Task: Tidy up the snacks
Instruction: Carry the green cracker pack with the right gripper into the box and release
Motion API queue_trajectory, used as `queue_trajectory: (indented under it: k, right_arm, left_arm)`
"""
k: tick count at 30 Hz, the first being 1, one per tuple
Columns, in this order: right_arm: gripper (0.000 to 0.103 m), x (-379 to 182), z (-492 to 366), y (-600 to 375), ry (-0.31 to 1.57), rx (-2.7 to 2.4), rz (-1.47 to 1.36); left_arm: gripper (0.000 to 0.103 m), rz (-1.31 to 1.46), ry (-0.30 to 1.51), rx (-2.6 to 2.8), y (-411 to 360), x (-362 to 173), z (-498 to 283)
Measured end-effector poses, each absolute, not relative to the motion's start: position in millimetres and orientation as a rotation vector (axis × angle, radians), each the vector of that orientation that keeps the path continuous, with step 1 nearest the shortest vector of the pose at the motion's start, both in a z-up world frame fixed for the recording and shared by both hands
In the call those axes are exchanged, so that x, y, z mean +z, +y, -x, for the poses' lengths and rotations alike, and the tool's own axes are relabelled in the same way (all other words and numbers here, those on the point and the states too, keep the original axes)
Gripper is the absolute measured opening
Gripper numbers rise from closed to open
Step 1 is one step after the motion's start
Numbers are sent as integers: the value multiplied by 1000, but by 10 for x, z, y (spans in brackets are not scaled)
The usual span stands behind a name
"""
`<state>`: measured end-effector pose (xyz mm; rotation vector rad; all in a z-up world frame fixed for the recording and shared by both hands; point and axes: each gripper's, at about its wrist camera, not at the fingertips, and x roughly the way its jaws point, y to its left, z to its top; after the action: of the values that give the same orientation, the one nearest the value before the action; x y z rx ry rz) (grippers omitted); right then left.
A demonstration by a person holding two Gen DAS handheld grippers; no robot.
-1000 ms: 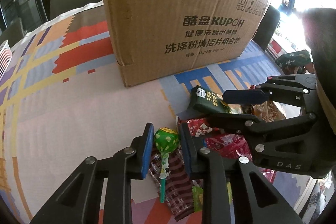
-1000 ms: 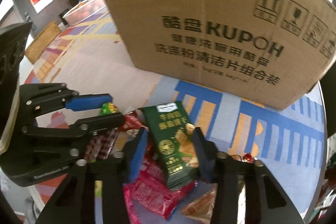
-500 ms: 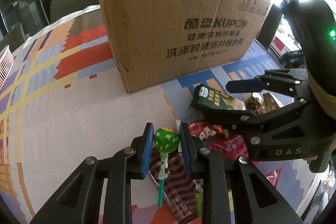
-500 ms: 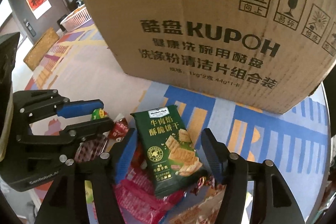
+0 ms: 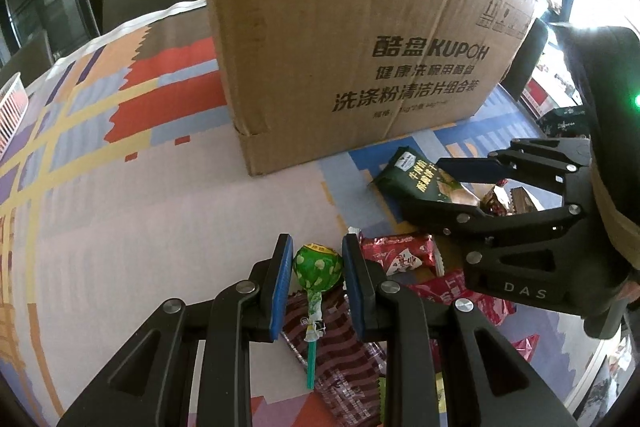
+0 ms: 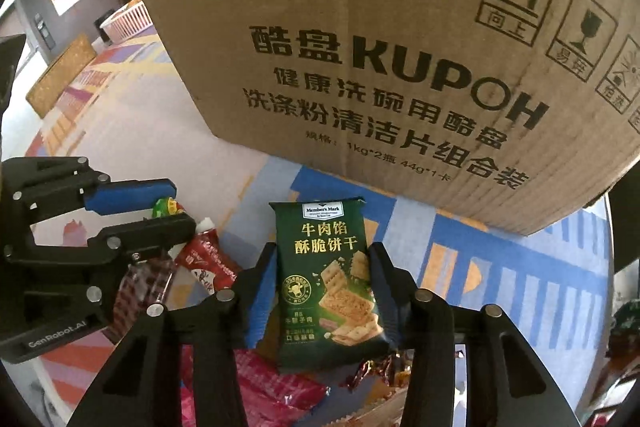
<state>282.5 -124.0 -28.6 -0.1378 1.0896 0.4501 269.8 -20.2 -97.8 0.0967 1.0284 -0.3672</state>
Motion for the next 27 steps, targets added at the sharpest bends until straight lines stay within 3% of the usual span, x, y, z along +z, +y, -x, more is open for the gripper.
queue_trajectory:
  k: [7,27]
  right_arm:
    - [46,-173,-2736,-1279,1044,421,131]
    - [46,800,-2299,-1586,822,385,140]
  left_arm:
    - [26,-101,987,-360,-202,-813,-2602]
    - [26,-101,774,-347,-223,55,-2257]
